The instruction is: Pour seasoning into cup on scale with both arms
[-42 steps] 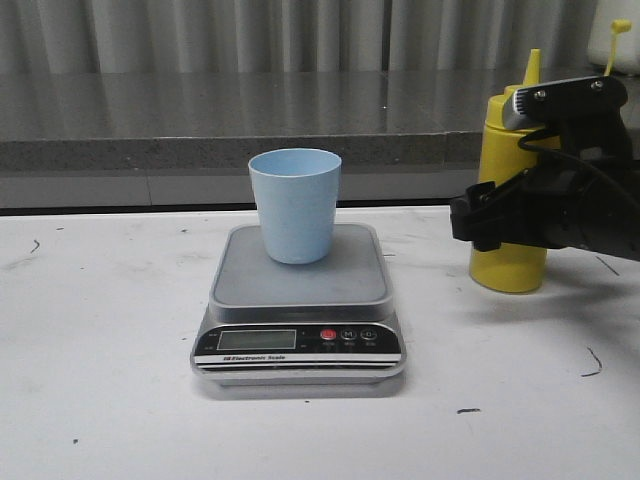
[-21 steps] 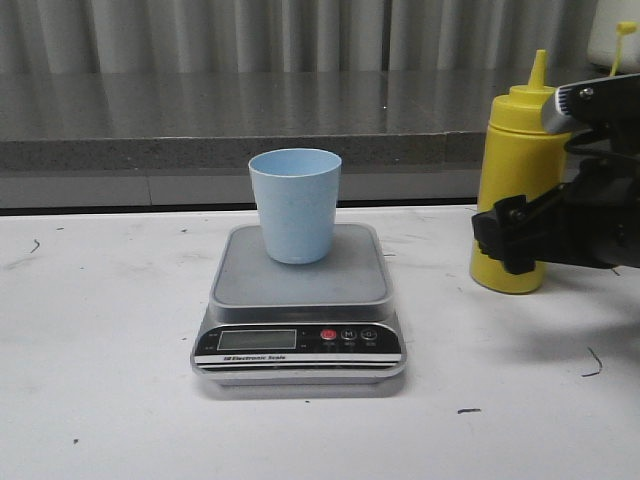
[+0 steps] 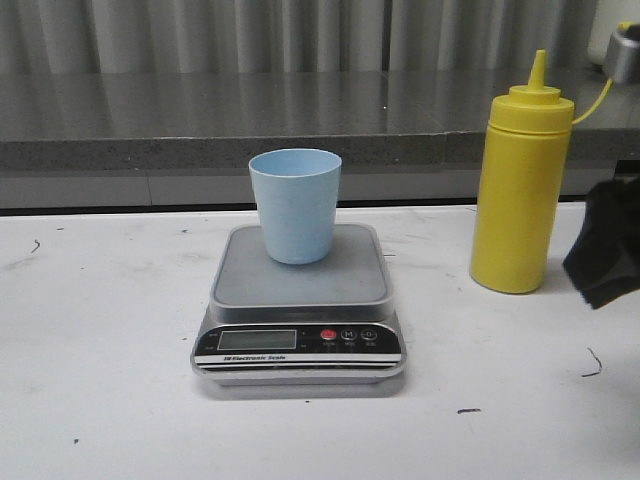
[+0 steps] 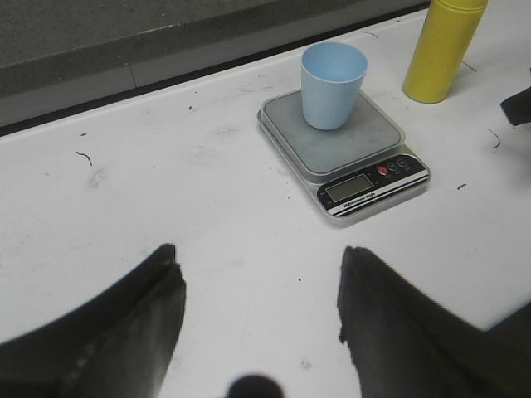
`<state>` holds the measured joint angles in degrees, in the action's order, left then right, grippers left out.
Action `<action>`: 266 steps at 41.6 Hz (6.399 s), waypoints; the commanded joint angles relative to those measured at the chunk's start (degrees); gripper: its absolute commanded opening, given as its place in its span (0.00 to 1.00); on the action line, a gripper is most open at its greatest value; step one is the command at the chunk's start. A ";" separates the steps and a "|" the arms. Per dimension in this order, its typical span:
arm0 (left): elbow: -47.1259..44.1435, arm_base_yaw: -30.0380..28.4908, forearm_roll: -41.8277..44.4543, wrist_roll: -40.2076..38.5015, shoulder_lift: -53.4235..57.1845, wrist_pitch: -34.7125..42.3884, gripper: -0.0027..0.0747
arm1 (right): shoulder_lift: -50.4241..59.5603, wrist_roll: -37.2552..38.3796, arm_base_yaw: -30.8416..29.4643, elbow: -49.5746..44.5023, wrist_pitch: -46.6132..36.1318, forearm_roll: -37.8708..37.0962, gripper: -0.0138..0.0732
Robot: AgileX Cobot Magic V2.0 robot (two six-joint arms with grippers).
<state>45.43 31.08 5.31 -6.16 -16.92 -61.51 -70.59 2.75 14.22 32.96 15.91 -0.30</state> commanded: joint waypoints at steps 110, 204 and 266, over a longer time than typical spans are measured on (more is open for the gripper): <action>0.65 0.38 0.00 -0.46 -0.81 4.22 0.01 | 42.20 -0.29 -0.18 20.04 43.19 -0.61 0.08; -47.11 -30.47 -8.25 5.43 18.19 66.17 0.01 | 42.20 -0.29 -0.18 20.04 43.52 -0.61 0.08; -47.11 -30.47 -8.25 5.43 18.19 66.17 0.01 | 65.60 -5.49 -11.91 -19.03 -3.85 -1.64 0.08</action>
<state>-0.26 0.67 -2.59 -0.72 0.29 0.00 -6.81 -2.11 3.24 16.96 24.82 -1.56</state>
